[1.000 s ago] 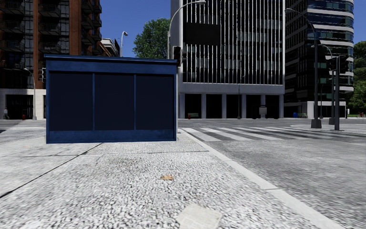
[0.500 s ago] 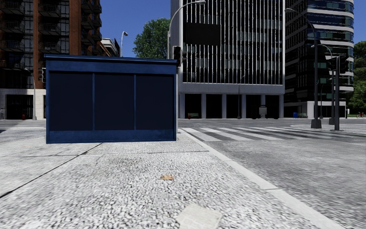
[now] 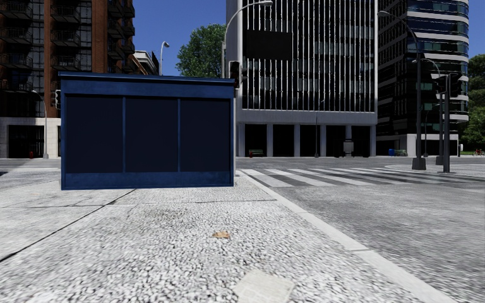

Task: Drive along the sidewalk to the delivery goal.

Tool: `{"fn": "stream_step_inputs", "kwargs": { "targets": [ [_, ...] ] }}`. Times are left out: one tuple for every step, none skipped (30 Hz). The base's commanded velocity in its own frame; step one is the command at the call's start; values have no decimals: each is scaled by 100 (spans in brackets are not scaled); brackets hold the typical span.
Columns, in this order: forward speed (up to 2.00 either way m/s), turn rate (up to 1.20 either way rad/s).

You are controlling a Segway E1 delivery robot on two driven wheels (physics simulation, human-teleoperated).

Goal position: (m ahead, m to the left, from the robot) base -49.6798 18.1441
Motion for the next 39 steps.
{"fn": "stream_step_inputs", "kwargs": {
  "targets": [
    [0, 4],
    [0, 4],
    [0, 4],
    [0, 4],
    [0, 4],
    [0, 4],
    [0, 4],
    [0, 7],
    [0, 10],
    [0, 10],
    [0, 11],
    [0, 11],
    [0, 11],
    [0, 11],
    [0, 11],
    [0, 11],
    [0, 11],
    [0, 11],
    [0, 11],
    [0, 11],
    [0, 11],
    [0, 12],
    [0, 15],
    [0, 15],
    [5, 19],
    [13, 21],
    [20, 24],
    [20, 24],
    [26, 28],
    [35, 29],
    [44, 30],
    [44, 30],
    [61, 30],
    [69, 30],
    [72, 32],
    [72, 32],
    [73, 35],
    [74, 36],
    [74, 36]
  ]
}}
